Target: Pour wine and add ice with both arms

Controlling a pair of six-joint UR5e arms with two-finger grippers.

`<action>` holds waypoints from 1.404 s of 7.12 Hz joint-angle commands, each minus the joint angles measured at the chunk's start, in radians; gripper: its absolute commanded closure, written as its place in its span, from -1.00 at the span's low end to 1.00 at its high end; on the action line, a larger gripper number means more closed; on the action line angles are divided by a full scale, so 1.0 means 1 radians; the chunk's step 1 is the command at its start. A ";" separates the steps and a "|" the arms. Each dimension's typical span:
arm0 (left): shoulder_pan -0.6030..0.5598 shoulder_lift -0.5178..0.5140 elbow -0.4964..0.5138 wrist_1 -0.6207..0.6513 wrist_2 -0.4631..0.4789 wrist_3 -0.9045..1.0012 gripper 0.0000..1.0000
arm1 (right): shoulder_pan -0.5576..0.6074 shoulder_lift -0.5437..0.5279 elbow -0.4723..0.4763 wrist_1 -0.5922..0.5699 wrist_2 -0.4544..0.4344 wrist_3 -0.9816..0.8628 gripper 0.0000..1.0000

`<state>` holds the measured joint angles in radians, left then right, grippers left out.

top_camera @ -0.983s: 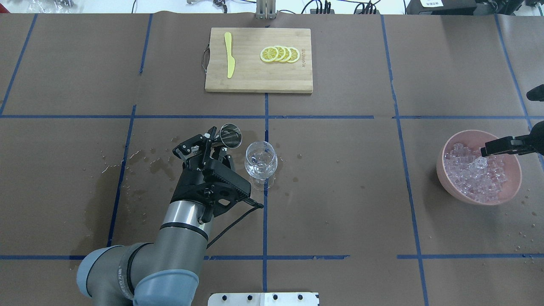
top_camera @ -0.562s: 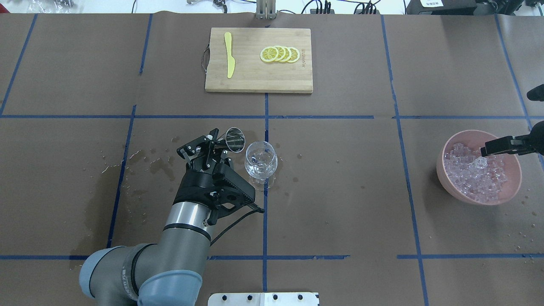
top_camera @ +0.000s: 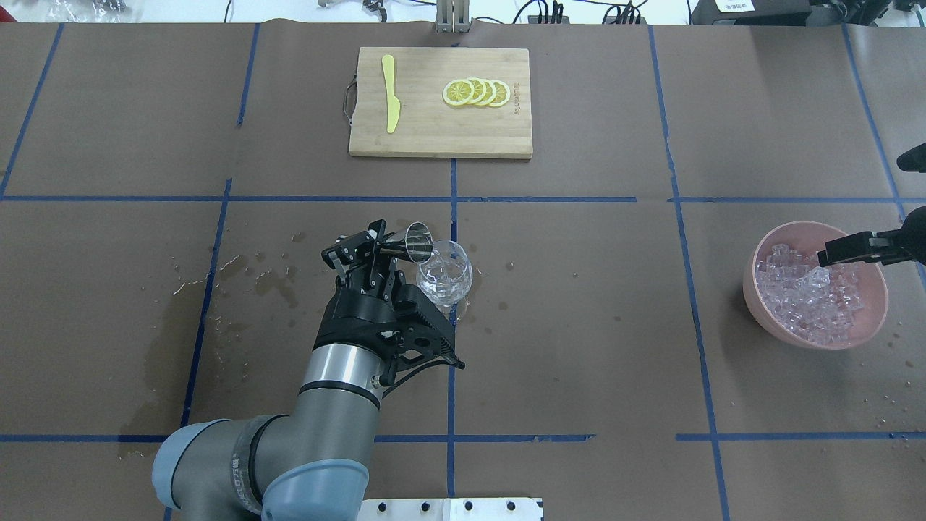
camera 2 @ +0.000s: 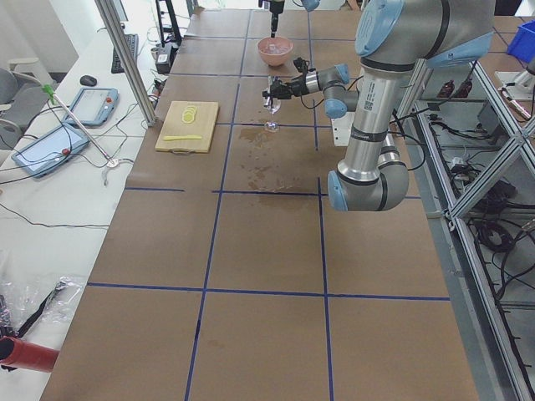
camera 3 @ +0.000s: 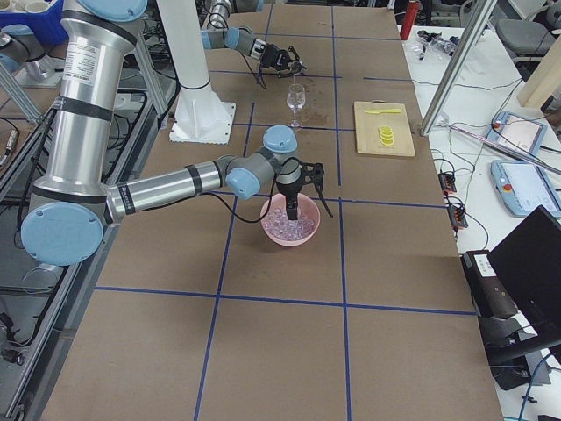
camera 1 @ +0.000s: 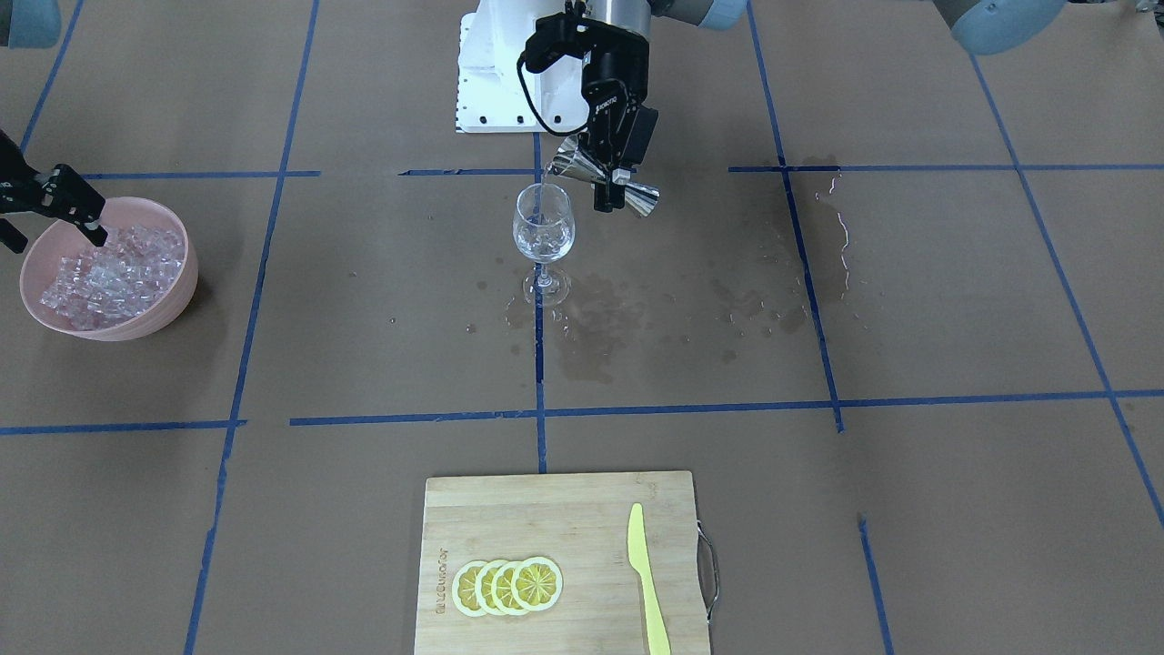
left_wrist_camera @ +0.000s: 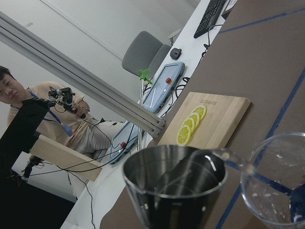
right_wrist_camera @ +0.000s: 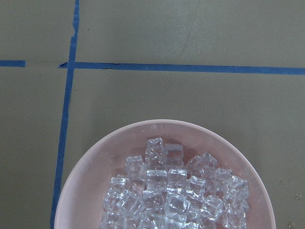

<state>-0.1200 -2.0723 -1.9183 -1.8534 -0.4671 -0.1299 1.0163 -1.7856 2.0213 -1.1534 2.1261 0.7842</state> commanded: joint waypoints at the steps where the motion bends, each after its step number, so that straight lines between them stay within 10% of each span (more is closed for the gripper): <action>1: -0.003 -0.002 -0.001 0.003 0.010 0.073 1.00 | -0.001 0.000 0.001 0.000 0.002 0.000 -1.00; 10: -0.009 0.000 -0.007 0.003 0.120 0.411 1.00 | 0.001 0.000 -0.001 -0.002 0.003 0.003 -1.00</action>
<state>-0.1294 -2.0729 -1.9263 -1.8500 -0.3525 0.2716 1.0170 -1.7856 2.0203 -1.1551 2.1290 0.7864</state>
